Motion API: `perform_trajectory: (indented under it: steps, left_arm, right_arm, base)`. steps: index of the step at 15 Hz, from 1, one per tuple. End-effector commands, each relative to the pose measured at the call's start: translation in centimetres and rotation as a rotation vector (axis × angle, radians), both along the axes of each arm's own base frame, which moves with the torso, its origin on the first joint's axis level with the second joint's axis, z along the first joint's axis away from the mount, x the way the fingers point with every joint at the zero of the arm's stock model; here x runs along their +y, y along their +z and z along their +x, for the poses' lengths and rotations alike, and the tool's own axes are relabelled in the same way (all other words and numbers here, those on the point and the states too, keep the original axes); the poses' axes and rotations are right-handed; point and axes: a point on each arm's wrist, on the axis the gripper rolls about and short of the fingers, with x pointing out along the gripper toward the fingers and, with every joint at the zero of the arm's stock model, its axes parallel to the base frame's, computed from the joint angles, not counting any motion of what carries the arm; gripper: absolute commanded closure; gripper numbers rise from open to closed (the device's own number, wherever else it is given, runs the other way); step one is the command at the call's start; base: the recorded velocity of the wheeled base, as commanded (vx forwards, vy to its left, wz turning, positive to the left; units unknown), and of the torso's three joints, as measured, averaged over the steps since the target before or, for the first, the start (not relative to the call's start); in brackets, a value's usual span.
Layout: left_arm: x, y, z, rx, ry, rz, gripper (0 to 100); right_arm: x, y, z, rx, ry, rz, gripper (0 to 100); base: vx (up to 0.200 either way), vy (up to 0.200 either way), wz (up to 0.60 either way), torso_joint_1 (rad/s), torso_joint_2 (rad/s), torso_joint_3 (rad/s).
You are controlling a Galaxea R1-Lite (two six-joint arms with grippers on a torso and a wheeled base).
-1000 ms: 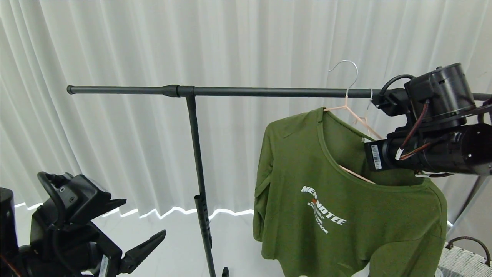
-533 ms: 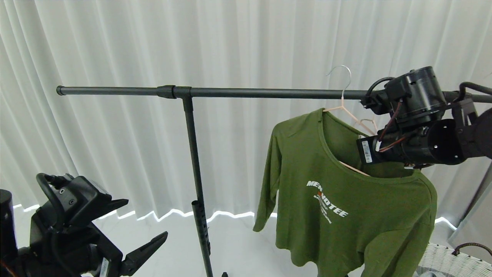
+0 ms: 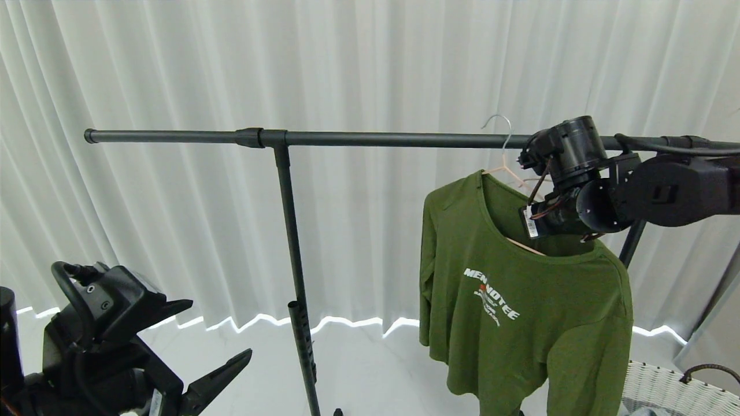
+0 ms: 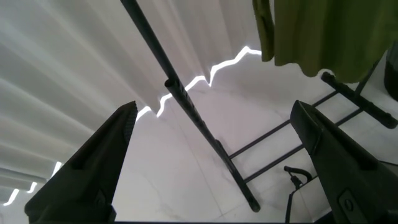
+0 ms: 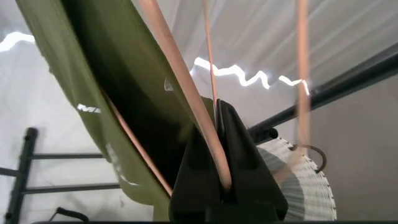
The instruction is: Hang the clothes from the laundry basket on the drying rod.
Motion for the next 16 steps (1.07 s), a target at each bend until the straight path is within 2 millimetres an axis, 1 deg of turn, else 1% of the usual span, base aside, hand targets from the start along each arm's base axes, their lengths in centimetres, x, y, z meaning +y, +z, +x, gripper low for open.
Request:
perform_trajectory:
  steps: [1,3,8,9,11,12,14,16]
  left_arm:
    - [0.0,0.0,-0.1,-0.001,0.001,0.001,0]
    - [0.1,0.0,-0.2,-0.005,0.0,-0.002,0]
    - [0.1,0.0,-0.2,-0.005,0.0,-0.002,0]
    - [0.1,0.0,-0.2,-0.004,0.0,-0.001,0]
    - [0.1,0.0,-0.2,-0.005,0.0,-0.002,0]
    - [0.1,0.1,-0.2,-0.007,0.003,-0.001,0]
    - [0.1,0.1,-0.1,-0.006,0.008,-0.003,0]
    - [0.3,0.0,-0.1,-0.002,0.02,-0.009,0]
  right_arm:
    - [0.5,-1.4,0.8,0.031,-0.002,-0.019,100]
    - [0.6,-1.6,1.0,0.036,-0.003,-0.024,100]
    - [0.6,-1.6,0.8,0.037,0.0,-0.023,100]
    - [0.7,-1.6,0.7,0.037,0.002,-0.02,0]
    - [0.9,-1.2,0.4,0.022,0.005,-0.005,0]
    - [1.1,-0.6,-0.1,0.008,0.011,0.007,0]
    - [1.6,1.1,-1.7,-0.037,0.029,0.063,0]
    - [1.7,3.2,-4.1,-0.088,0.049,0.133,0]
  base:
    - [0.0,0.0,0.0,0.0,0.0,0.0]
    - [0.0,0.0,0.0,0.0,0.0,0.0]
    - [0.0,0.0,0.0,0.0,0.0,0.0]
    - [0.0,0.0,0.0,0.0,0.0,0.0]
    - [0.0,0.0,0.0,0.0,0.0,0.0]
    - [0.0,0.0,0.0,0.0,0.0,0.0]
    - [0.0,0.0,0.0,0.0,0.0,0.0]
    - [0.0,0.0,0.0,0.0,0.0,0.0]
